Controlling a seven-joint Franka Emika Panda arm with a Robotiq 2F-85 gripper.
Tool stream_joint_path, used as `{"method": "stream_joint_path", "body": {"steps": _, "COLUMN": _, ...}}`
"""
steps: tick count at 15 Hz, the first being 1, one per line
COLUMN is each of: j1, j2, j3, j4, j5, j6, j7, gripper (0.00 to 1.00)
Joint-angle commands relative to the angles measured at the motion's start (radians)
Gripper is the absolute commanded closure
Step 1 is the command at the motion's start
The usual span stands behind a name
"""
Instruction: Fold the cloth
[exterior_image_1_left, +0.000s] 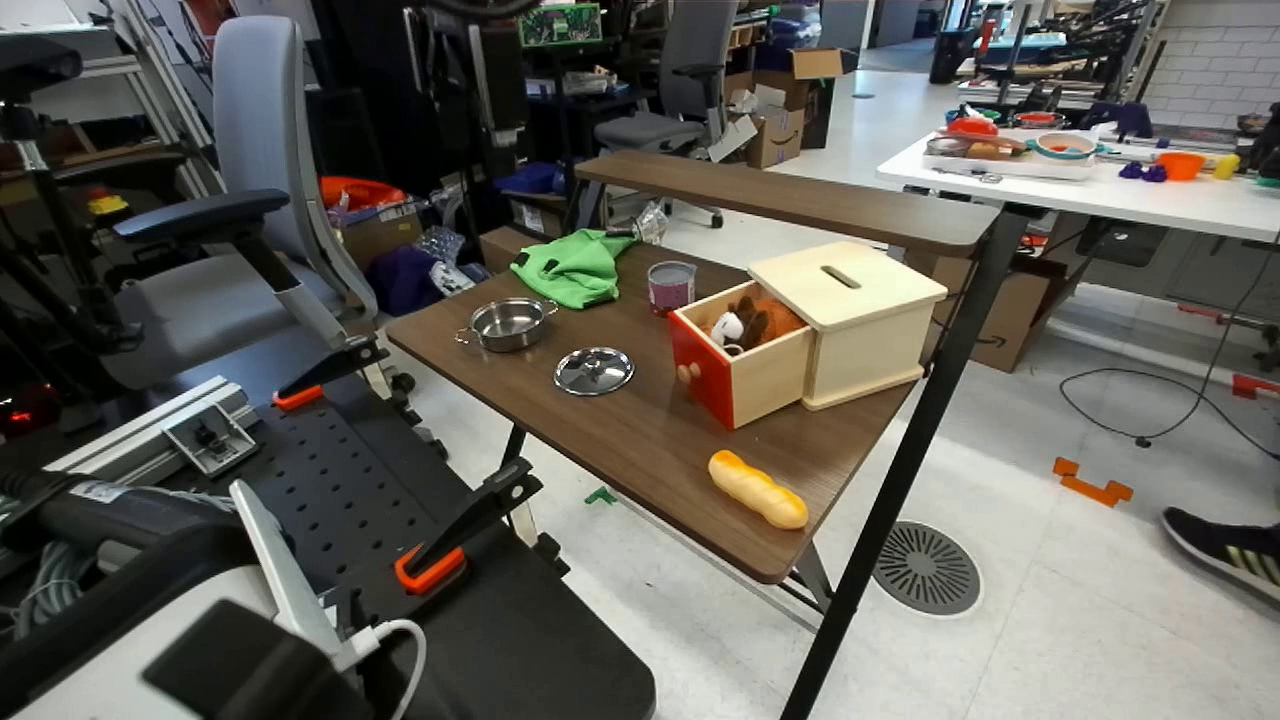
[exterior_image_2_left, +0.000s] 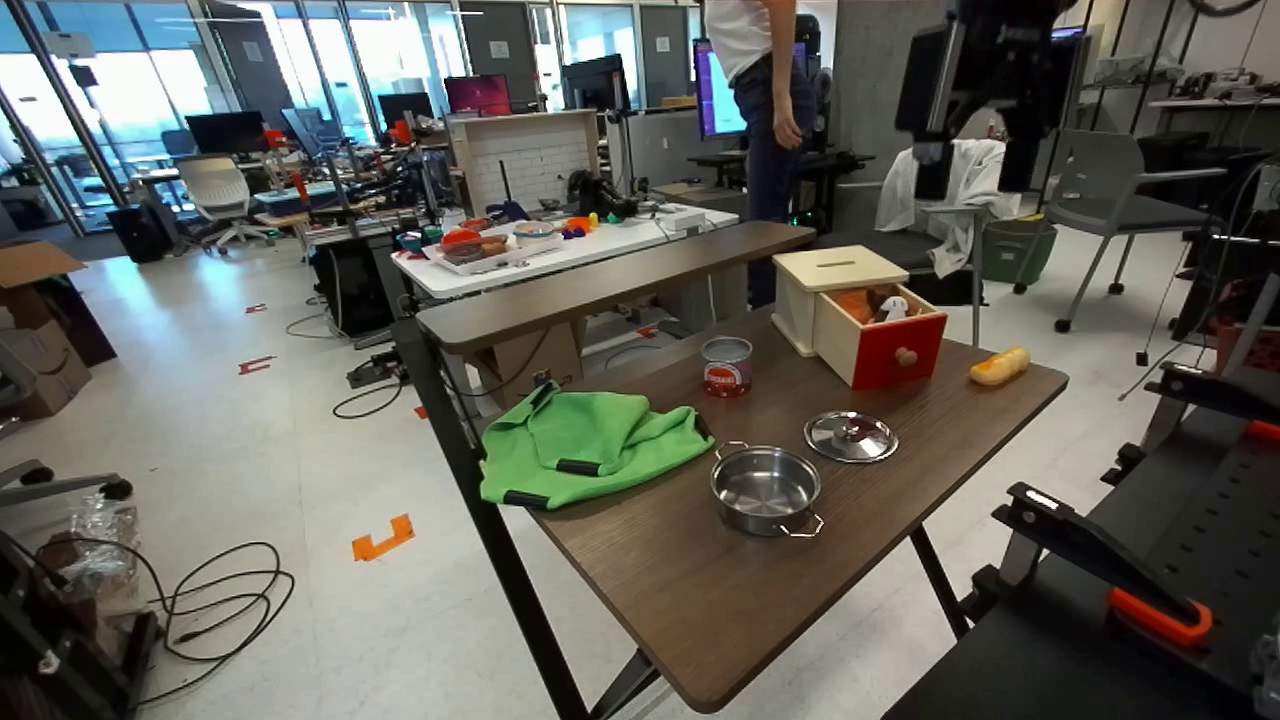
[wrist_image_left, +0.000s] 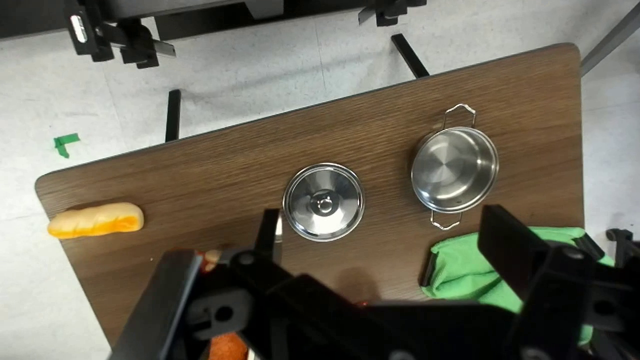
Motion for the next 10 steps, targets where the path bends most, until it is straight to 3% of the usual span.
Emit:
{"method": "stream_joint_path", "body": {"steps": 1, "j1": 0.018, "j2": 0.184, "j3": 0.015, "j4": 0.104, "j5": -0.01, "j6": 0.054, "j7": 0.065, "gripper": 0.0}}
{"method": "stream_joint_path", "body": {"steps": 10, "j1": 0.079, "j2": 0.517, "j3": 0.016, "j4": 0.335, "j5": 0.02, "j6": 0.251, "j7": 0.15, "gripper": 0.0}}
